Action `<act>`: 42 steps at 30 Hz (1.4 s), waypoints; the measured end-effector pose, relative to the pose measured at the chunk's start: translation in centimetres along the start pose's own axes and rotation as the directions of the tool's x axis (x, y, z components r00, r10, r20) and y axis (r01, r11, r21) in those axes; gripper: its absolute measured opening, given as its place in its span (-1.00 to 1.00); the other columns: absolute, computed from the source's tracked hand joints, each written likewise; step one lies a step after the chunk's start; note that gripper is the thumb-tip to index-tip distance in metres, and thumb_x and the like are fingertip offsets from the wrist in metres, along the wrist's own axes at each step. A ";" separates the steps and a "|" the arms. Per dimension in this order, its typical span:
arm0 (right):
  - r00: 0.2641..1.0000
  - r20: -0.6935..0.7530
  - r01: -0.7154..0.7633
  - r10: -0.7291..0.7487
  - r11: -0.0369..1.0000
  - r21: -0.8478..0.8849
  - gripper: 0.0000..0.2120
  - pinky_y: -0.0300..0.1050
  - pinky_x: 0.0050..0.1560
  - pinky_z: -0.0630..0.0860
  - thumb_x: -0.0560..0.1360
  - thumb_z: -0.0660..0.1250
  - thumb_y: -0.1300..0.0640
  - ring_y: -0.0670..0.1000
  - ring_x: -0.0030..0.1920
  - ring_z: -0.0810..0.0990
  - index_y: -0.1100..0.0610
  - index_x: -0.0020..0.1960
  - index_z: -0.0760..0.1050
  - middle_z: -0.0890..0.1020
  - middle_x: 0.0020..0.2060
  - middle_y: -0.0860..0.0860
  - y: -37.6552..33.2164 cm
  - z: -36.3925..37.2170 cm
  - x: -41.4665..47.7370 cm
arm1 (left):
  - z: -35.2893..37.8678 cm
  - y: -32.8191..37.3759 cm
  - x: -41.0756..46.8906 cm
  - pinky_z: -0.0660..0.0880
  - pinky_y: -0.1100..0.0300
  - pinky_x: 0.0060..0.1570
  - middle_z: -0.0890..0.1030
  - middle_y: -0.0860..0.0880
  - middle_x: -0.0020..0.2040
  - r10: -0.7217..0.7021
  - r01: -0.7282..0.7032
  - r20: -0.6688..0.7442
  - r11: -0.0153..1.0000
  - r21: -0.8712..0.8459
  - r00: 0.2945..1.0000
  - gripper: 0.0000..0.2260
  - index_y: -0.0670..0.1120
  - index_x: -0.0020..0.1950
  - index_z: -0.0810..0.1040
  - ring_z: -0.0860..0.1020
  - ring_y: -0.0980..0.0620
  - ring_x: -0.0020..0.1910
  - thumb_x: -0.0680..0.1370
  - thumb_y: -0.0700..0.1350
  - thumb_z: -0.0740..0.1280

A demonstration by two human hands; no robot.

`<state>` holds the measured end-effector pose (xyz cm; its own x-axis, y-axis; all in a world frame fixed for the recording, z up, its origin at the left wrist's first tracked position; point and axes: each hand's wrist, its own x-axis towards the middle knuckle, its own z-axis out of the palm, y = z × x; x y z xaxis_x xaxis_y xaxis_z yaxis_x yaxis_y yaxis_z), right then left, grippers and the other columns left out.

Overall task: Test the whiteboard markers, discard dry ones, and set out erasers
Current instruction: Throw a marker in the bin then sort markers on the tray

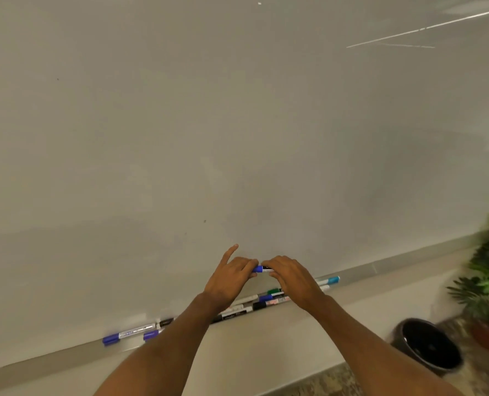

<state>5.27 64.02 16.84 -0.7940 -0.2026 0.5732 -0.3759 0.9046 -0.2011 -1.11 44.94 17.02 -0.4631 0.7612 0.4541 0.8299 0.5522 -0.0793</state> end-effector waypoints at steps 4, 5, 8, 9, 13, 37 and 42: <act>0.996 0.015 -0.085 0.084 0.996 0.039 -0.72 -0.08 -0.06 0.52 0.42 0.40 0.36 0.08 -0.10 0.60 0.21 0.11 0.58 0.66 -0.09 0.12 -0.7 0.5 -3.1 | 1.4 2.4 -1.0 0.05 0.21 0.46 0.45 -0.15 0.36 -0.002 0.029 0.181 0.989 -0.145 0.984 -0.66 -0.14 0.44 0.32 0.30 -0.12 0.44 0.66 -0.22 0.19; 0.994 0.017 -0.106 0.105 0.994 0.031 -0.72 -0.05 -0.06 0.55 0.41 0.39 0.38 0.08 -0.11 0.60 0.20 0.10 0.59 0.66 -0.10 0.11 -0.7 0.5 -4.0 | 1.3 3.0 -1.1 0.14 0.27 0.37 0.43 -0.16 0.33 -0.010 0.052 0.199 0.977 -0.208 0.980 -0.67 -0.14 0.43 0.32 0.32 -0.11 0.40 0.66 -0.22 0.17; 0.985 0.026 -0.169 0.168 0.985 0.023 -0.74 -0.03 -0.03 0.55 0.43 0.37 0.36 0.07 -0.12 0.59 0.16 0.09 0.59 0.65 -0.12 0.07 -0.6 0.6 -6.5 | 1.1 5.4 -1.3 0.25 0.29 0.07 0.47 -0.16 0.12 -0.030 0.128 0.247 0.911 -0.391 0.969 -0.76 -0.15 0.29 0.43 0.43 -0.10 0.13 0.68 -0.20 0.07; 0.981 0.016 -0.194 0.194 0.980 0.032 -0.75 -0.08 0.02 0.52 0.45 0.36 0.35 0.07 -0.10 0.59 0.16 0.10 0.59 0.66 -0.10 0.07 -0.8 0.4 -7.4 | 1.3 6.0 -1.2 0.27 0.27 0.07 0.47 -0.16 0.09 -0.028 0.140 0.257 0.894 -0.427 0.966 -0.76 -0.15 0.26 0.45 0.43 -0.11 0.11 0.69 -0.18 0.06; 0.948 0.029 -0.319 0.318 0.947 0.039 -0.72 -0.17 0.11 0.47 0.48 0.36 0.29 0.04 0.04 0.59 0.15 0.18 0.57 0.66 0.02 0.08 -1.3 -1.0 -11.2 | 2.4 8.9 -1.2 0.28 0.08 0.36 0.44 -0.15 0.32 0.016 0.157 0.331 0.859 -0.487 0.944 -0.69 -0.16 0.35 0.45 0.37 -0.11 0.31 0.70 -0.08 0.07; 0.652 0.043 -0.718 0.757 0.635 -0.286 -0.69 -0.08 0.02 0.49 0.48 0.37 0.17 0.03 0.04 0.57 0.03 0.22 0.56 0.64 0.06 0.00 13.2 -14.1 -32.1 | 14.0 35.0 11.8 -0.19 -0.08 0.51 0.42 -0.04 0.40 0.260 -0.050 0.550 0.929 -0.367 0.794 -0.55 -0.01 0.47 0.30 0.30 0.00 0.44 0.64 0.17 0.11; 0.623 0.024 -0.756 0.782 0.609 -0.242 -0.66 -0.05 0.02 0.53 0.45 0.38 0.26 0.05 0.06 0.57 0.08 0.21 0.57 0.64 0.07 0.03 16.4 -16.8 -34.3 | 14.7 39.7 15.2 -0.01 0.01 0.42 0.62 -0.03 0.01 0.286 -0.071 0.557 0.924 -0.376 0.780 -0.78 -0.02 0.11 0.48 0.54 -0.03 0.06 0.67 0.02 0.09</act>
<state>34.38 92.09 7.26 -0.8001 0.5722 0.1801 0.4864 0.7945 -0.3636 20.22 83.44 7.69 -0.2967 0.9410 -0.1626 0.9165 0.3284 0.2283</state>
